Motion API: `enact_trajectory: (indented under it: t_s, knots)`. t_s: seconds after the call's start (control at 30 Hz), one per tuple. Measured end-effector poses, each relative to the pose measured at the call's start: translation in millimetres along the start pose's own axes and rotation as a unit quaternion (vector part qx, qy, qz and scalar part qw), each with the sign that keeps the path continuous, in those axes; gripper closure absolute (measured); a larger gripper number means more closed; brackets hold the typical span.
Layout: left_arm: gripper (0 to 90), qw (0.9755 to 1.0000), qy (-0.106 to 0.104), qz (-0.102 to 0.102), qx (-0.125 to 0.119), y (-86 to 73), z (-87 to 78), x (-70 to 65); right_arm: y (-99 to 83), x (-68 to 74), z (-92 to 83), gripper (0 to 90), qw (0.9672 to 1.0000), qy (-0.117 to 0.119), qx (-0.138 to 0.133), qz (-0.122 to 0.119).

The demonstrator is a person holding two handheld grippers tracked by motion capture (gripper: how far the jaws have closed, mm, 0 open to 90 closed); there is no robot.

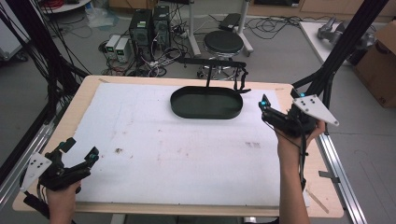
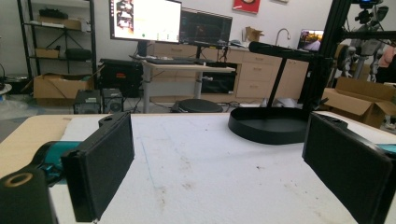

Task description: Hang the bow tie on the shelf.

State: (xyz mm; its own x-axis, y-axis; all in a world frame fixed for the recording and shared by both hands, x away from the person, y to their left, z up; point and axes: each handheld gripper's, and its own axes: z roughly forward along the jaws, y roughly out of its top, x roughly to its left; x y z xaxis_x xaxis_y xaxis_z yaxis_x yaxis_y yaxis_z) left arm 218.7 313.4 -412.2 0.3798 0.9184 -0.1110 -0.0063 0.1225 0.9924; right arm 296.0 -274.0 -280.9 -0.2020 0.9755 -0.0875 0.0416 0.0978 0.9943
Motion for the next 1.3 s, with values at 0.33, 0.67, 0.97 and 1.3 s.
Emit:
enact_trajectory:
  t_s: [0.33,0.67,0.97,1.3]
  knots:
    - [9.5,0.9997,0.004,0.021,0.008,1.1,4.5,-1.7,-44.3,-18.8,-43.1,11.5,0.9992,-0.02,-0.01,0.033]
    - [9.3,0.9994,0.003,0.035,0.004,0.8,3.9,-4.9,-104.1,-20.9,-66.5,11.5,0.9992,-0.008,0.007,0.038]
    - [9.3,0.9991,0.002,0.042,-0.002,2.0,3.5,-6.7,-120.0,-20.1,-69.1,11.5,0.9984,0.006,-0.002,0.057]
    - [9.1,0.9988,0.012,0.048,-0.005,1.7,3.2,-4.3,-145.0,-24.3,-70.1,11.5,0.9948,0.008,0.019,0.099]
